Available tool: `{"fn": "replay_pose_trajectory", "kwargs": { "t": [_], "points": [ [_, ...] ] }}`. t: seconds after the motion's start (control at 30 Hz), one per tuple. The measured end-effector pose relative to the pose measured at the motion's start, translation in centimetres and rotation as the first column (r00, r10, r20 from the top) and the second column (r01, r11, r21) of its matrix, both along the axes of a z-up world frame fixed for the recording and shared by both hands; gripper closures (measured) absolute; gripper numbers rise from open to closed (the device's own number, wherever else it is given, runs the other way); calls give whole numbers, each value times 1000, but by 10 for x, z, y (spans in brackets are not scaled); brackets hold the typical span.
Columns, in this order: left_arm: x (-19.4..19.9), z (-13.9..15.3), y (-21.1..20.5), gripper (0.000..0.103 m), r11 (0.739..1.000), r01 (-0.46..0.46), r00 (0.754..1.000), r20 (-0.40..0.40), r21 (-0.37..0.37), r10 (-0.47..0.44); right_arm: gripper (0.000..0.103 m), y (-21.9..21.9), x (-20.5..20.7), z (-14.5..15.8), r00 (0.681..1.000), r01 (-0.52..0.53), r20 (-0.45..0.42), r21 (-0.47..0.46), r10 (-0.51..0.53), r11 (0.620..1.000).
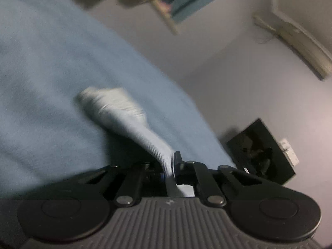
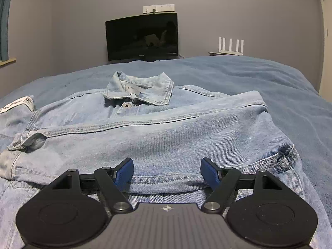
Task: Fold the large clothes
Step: 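Grasp the other striped sleeve cuff with the left gripper and lift it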
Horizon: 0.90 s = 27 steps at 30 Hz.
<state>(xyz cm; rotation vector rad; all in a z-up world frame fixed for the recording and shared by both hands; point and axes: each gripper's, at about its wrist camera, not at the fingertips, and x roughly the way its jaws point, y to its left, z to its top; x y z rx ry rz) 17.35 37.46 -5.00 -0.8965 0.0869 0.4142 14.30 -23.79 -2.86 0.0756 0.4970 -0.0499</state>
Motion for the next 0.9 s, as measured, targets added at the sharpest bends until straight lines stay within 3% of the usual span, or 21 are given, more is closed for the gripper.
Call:
{"fn": "replay_pose_trajectory", "kwargs": {
  "t": [0.13, 0.2, 0.27, 0.4, 0.53, 0.57, 0.67, 0.73, 0.77, 0.8, 0.83, 0.87, 0.9],
  "points": [
    [6, 45, -41, 102, 982, 112, 989, 76, 154, -125, 30, 5, -3, 6, 1000, 11, 19, -33, -10, 999],
    [9, 64, -72, 102, 959, 205, 966, 116, 198, -231, 30, 8, -6, 11, 999, 12, 46, -50, -10, 999],
    [10, 79, -112, 102, 916, 308, 928, 131, 258, -349, 30, 11, -9, 16, 997, 9, 75, -60, -5, 998],
    [3, 94, -200, 102, 779, 511, 809, 103, 365, -579, 30, 14, -11, 18, 996, 0, 92, -78, 7, 997],
    [5, 85, -285, 102, 610, 680, 658, 27, 408, -752, 30, 8, -10, 19, 996, 20, 84, -48, -16, 999],
    [6, 81, -301, 102, 575, 710, 627, 7, 405, -779, 30, 5, -9, 19, 996, 34, 82, -29, -32, 999],
    [18, 64, -344, 102, 443, 829, 500, -98, 340, -860, 30, -8, -8, 17, 993, 95, 72, 39, -97, 995],
    [24, 50, -363, 100, 392, 874, 453, -190, 288, -871, 30, -19, -8, 14, 988, 135, 56, 91, -141, 987],
    [24, 45, -366, 93, 383, 883, 444, -217, 272, -869, 30, -25, -8, 13, 986, 151, 48, 119, -157, 981],
    [24, 44, -365, 72, 379, 887, 442, -242, 264, -864, 30, -28, -9, 12, 985, 160, 44, 143, -167, 977],
    [19, 43, -368, 60, 378, 890, 440, -261, 257, -859, 30, -32, -9, 12, 984, 163, 42, 167, -172, 972],
    [15, 44, -365, 41, 386, 889, 446, -275, 245, -852, 30, -34, -10, 13, 984, 163, 43, 183, -173, 969],
    [11, 46, -357, 29, 410, 880, 466, -278, 238, -840, 30, -34, -11, 14, 984, 159, 46, 193, -171, 968]
  ]
}}
